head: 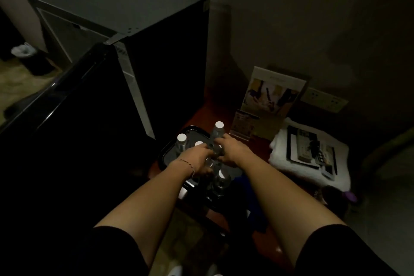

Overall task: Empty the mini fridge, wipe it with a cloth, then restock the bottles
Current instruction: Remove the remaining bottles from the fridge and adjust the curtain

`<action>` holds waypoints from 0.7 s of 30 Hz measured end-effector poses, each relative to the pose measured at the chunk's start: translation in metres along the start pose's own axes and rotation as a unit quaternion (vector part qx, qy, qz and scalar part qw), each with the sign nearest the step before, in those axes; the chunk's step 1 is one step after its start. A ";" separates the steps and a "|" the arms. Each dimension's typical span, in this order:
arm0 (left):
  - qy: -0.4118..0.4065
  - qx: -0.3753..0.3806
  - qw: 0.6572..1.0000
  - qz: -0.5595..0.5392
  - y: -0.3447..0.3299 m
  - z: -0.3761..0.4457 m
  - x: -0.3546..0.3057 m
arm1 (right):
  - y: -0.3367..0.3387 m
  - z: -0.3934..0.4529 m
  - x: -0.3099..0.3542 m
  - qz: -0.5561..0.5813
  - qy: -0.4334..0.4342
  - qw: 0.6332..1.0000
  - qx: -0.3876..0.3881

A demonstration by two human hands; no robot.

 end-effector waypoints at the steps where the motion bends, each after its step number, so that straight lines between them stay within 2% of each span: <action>1: -0.001 0.002 1.000 -0.003 -0.001 0.001 0.000 | -0.002 0.002 -0.001 0.000 0.004 1.000 0.002; 11: 0.008 -0.003 0.999 -0.034 -0.007 -0.002 0.002 | -0.014 -0.002 0.003 0.035 0.027 0.999 -0.024; 21: -0.010 -0.058 0.998 -0.006 0.018 -0.028 0.002 | 0.012 -0.058 0.007 0.012 -0.052 0.995 -0.088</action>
Point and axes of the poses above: each hand's wrist, its own z-axis towards the middle knuckle, its own y-axis out of the back of the hand, x = y × z, the point moved 2 cm from there along z, towards the middle knuckle, and after that the axes turned 8 degrees about z, right-handed, at the moved point
